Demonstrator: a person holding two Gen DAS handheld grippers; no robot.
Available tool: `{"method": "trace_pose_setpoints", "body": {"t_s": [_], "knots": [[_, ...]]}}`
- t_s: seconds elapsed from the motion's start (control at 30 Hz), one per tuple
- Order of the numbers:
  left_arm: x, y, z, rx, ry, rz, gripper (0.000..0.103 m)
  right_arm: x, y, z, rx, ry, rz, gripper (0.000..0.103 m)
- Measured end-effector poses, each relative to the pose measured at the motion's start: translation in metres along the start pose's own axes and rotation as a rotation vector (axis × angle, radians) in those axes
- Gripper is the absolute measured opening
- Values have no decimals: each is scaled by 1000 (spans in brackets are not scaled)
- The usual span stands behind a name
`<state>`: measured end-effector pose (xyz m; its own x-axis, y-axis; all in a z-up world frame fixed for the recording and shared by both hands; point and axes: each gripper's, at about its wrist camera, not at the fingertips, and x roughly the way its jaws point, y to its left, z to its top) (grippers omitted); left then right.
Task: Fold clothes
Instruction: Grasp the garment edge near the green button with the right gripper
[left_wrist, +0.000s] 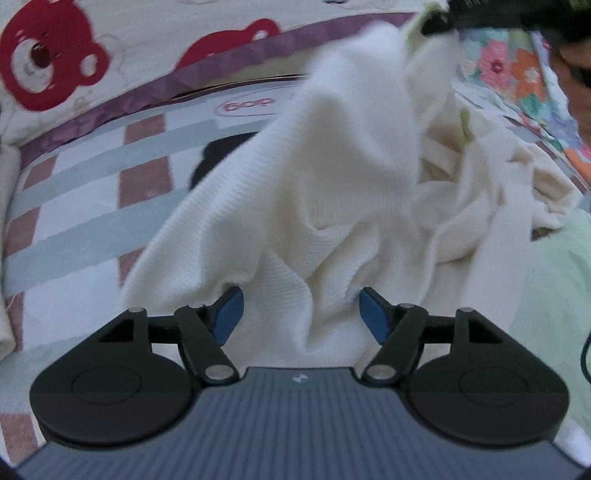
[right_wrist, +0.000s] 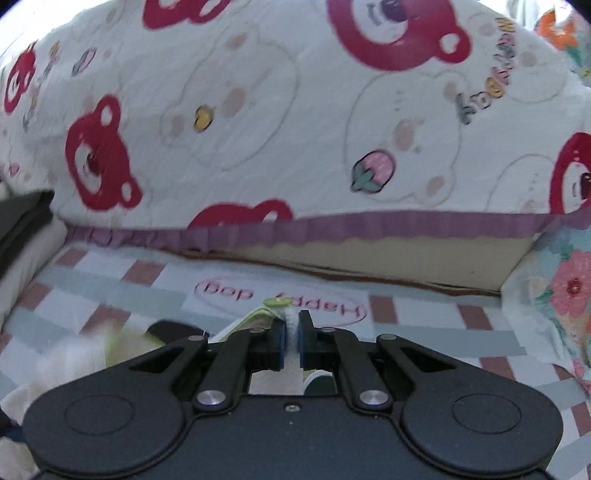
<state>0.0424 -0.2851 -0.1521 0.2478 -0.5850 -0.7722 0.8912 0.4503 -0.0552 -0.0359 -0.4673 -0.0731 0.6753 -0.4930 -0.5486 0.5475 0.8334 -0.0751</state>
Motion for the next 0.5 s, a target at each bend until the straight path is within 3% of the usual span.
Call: {"method": "trace_pose_setpoints", "body": {"t_s": [0.1,0.17,0.23,0.4,0.5], "knots": [[14,-14,7,46,19,22,80,-5,-4,7,-3,-26,10,7],[26,-20,12,79,43,68,76,-6,-4,13,-12,-35,26,7],[35,-24,16,111,52,116,35,-3,-3,19,-19,-41,39,7],[14,-2,35,64,-11,81,15,14,-4,38,-31,-61,67,7],[-6,17,56,49,-118,108,14,30,-13,60,17,-71,77,7]]}}
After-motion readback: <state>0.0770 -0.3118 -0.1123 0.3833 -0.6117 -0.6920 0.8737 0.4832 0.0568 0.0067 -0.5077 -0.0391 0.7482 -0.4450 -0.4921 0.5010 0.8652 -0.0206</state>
